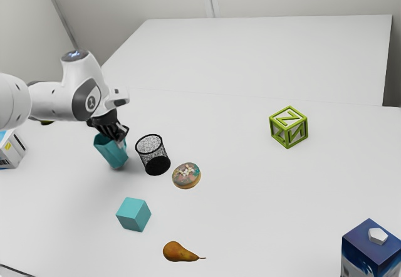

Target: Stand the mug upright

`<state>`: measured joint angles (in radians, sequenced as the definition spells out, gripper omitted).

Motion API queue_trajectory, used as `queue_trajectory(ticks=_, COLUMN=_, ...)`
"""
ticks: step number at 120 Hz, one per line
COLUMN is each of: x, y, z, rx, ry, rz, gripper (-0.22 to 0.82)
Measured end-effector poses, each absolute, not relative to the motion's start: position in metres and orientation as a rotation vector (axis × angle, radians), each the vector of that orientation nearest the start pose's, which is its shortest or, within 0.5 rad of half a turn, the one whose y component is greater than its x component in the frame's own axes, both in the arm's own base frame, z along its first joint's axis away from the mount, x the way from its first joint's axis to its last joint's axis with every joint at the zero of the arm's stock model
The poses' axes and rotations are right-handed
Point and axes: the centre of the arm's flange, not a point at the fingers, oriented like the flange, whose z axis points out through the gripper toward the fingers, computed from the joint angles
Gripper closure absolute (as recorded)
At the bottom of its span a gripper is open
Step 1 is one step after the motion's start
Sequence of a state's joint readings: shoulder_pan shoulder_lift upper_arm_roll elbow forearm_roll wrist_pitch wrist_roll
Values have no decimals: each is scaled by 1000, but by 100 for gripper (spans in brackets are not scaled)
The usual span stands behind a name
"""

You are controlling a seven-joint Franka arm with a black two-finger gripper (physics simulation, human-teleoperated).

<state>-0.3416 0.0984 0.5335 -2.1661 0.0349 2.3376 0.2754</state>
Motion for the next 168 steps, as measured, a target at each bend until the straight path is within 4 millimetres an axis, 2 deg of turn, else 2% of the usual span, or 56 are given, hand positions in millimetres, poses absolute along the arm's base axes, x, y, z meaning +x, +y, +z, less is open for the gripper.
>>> queue_trajectory(ticks=18, x=540, y=95, z=357, rx=-3039, ry=96, rz=-88, gripper=78)
queue_trajectory(ticks=77, x=539, y=92, z=352, rx=-2985, ry=-57, rz=-66, gripper=78)
queue_trajectory(ticks=98, x=540, y=92, z=353, rx=-2982, ry=-70, rz=-61, gripper=39)
queue_trajectory(ticks=114, x=540, y=92, z=354, rx=-2982, ry=-77, rz=-59, gripper=21)
queue_trajectory(ticks=136, x=544, y=97, z=361, rx=-2978, ry=-90, rz=-70, gripper=9)
queue_trajectory(ticks=168, x=555, y=99, z=391, rx=-2976, ry=-90, rz=-100, gripper=3)
